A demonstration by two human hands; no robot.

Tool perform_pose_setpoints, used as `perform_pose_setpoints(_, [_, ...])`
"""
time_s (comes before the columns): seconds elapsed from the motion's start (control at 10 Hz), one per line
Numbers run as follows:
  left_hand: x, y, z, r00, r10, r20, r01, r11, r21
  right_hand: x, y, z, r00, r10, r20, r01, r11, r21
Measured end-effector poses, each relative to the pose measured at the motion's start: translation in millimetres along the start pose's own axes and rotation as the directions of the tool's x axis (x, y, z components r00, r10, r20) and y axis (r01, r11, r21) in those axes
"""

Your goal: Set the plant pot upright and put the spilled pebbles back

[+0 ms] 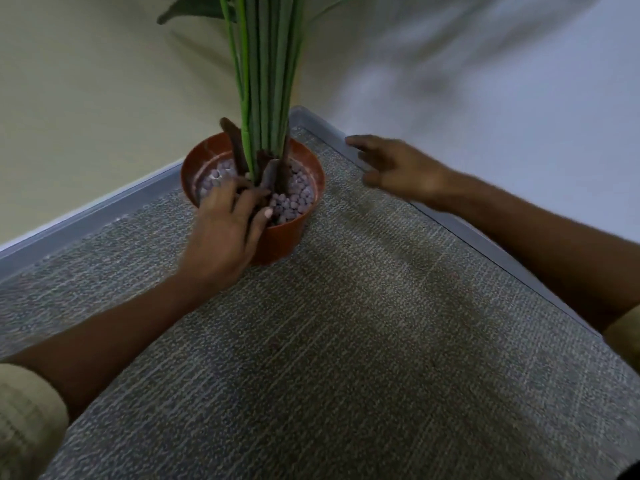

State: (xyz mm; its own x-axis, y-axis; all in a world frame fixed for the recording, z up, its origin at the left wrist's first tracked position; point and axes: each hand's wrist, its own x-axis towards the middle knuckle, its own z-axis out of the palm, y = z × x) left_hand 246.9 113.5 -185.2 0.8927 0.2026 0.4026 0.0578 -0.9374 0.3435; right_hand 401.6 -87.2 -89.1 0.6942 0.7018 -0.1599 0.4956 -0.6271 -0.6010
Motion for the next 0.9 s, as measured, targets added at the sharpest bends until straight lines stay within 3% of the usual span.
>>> perform_pose_setpoints(0.1, [-11, -2, 1, 0.998, 0.004, 0.066, -0.007, 0.999, 0.047, -2, -7, 35, 0.973, -0.228, 0.042, 0.229, 0.921, -0.316])
perform_pose_setpoints(0.2, [-31, -8, 3, 0.988, 0.085, 0.128, -0.106, 0.979, 0.172, -4, -6, 78, 0.969, -0.219, 0.114, 0.246, 0.895, -0.371])
perform_pose_setpoints(0.4, [-45, -10, 9, 0.983, 0.108, 0.151, -0.149, 0.942, 0.299, -7, 3, 117, 0.983, -0.172, 0.064, 0.18, 0.83, -0.527])
perform_pose_setpoints(0.6, [-53, 6, 13, 0.987, 0.013, 0.159, -0.061, 0.953, 0.298, -8, 6, 123, 0.987, -0.16, 0.035, 0.148, 0.778, -0.611])
perform_pose_setpoints(0.7, [-51, 5, 1, 0.968, -0.022, 0.251, -0.058, 0.95, 0.305, -6, 3, 124, 0.991, -0.129, 0.041, 0.126, 0.773, -0.622])
perform_pose_setpoints(0.8, [-37, 21, -43, 0.945, -0.106, 0.309, 0.029, 0.969, 0.245, -5, -18, 91, 0.979, 0.014, 0.201, 0.151, 0.609, -0.779])
perform_pose_setpoints(0.9, [-28, 32, -85, 0.948, -0.13, 0.289, 0.07, 0.975, 0.21, -13, -46, 73, 0.966, 0.045, 0.256, 0.167, 0.648, -0.744])
